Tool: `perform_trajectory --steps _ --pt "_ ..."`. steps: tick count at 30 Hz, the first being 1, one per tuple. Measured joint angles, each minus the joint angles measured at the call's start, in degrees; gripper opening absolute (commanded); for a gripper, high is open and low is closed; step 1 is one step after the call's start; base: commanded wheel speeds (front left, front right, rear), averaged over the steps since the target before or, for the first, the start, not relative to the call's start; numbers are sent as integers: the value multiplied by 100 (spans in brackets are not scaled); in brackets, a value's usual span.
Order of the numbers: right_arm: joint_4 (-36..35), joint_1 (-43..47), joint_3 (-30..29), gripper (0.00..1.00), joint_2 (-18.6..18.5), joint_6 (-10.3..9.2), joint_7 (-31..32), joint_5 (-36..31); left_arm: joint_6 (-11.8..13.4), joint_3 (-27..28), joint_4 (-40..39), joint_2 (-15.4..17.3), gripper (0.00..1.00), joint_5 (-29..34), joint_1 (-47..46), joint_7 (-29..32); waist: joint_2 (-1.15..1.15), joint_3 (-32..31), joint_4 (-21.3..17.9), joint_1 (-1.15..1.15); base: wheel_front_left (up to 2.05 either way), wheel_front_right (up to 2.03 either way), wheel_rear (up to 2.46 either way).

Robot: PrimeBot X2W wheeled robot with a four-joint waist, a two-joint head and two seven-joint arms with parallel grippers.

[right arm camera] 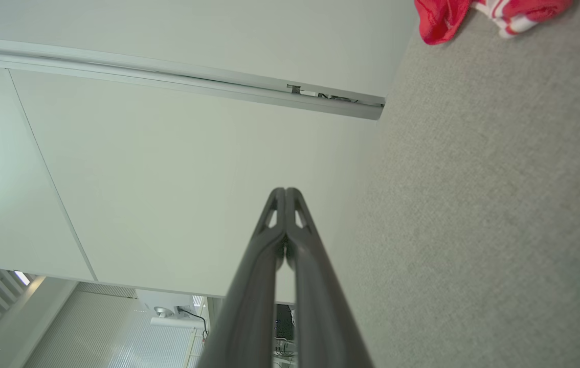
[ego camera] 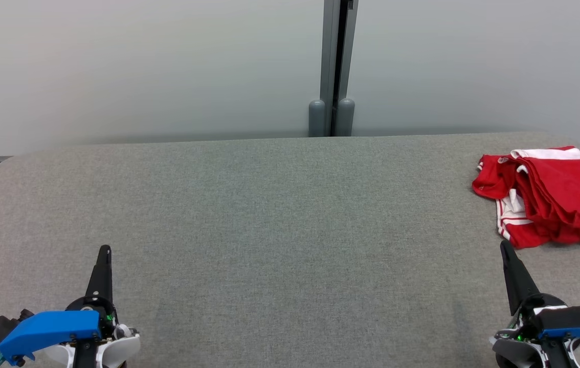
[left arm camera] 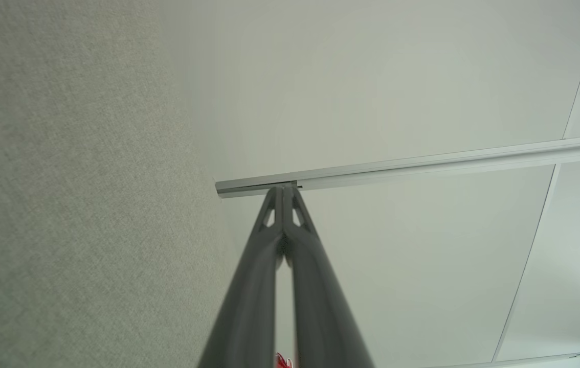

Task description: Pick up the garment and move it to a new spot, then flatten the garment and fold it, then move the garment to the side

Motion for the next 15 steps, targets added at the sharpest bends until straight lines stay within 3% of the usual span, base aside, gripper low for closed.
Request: perform_trajectory --steps 15 --pt "53 -111 -31 0 -1 -1 121 592 -4 67 -9 -5 0 -615 -86 152 0 15 -11 0 0 0 0"
